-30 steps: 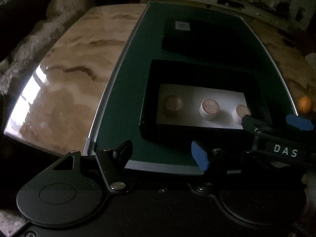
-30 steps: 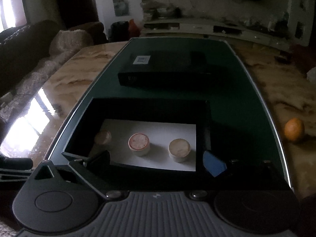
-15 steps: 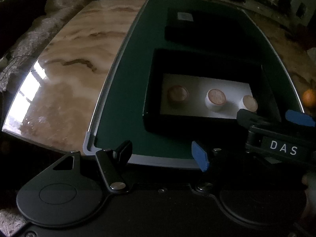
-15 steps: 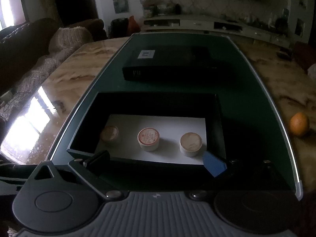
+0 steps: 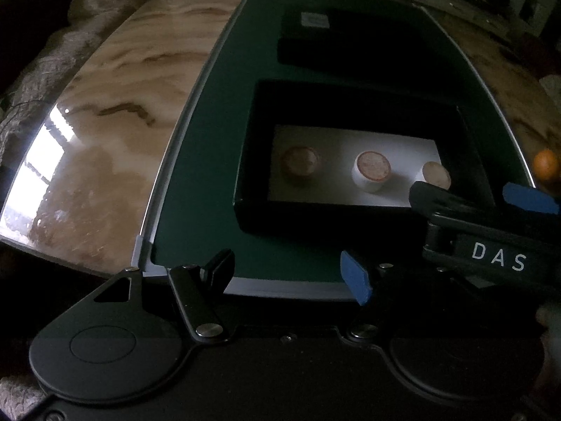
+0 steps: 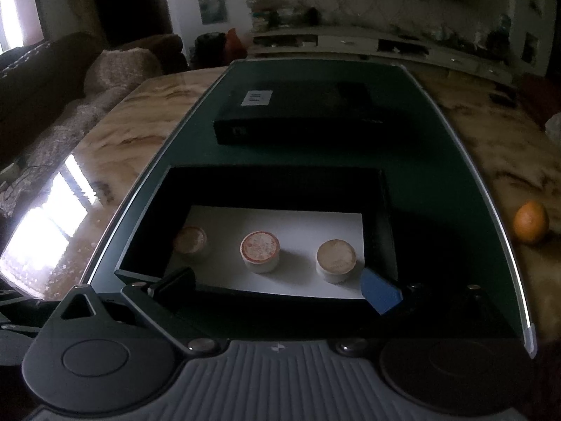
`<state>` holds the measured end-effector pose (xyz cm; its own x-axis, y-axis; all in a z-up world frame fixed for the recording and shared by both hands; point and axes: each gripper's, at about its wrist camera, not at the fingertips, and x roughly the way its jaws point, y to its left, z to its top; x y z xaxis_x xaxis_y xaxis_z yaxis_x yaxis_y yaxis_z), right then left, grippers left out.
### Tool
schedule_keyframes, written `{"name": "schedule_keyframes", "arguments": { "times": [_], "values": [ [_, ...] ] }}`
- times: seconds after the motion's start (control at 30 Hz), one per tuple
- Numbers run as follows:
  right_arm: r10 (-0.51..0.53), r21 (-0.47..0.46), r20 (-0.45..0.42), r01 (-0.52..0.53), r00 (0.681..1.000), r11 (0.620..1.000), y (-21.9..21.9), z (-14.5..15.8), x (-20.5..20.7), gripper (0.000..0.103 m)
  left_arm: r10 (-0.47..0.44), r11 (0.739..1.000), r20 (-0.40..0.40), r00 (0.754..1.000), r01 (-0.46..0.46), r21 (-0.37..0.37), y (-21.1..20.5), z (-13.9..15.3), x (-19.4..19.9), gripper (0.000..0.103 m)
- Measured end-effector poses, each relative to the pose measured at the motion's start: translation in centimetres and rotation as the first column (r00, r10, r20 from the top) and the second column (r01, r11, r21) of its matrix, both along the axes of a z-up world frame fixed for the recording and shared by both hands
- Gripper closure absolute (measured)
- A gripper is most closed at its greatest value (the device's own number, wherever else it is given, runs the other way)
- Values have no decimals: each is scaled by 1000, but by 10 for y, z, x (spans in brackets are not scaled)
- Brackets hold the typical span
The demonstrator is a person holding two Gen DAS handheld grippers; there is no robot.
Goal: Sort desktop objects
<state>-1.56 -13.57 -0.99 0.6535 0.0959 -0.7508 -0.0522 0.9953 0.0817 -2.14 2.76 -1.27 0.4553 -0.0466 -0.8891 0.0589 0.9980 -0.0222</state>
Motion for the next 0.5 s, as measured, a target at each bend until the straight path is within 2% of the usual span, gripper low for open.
{"name": "schedule_keyframes", "arguments": {
  "times": [0.5],
  "values": [
    [-65,1,3,65,998,998,-35,1,3,0,-79,997,14,997,79,16,-45,2,12,36]
  ]
}}
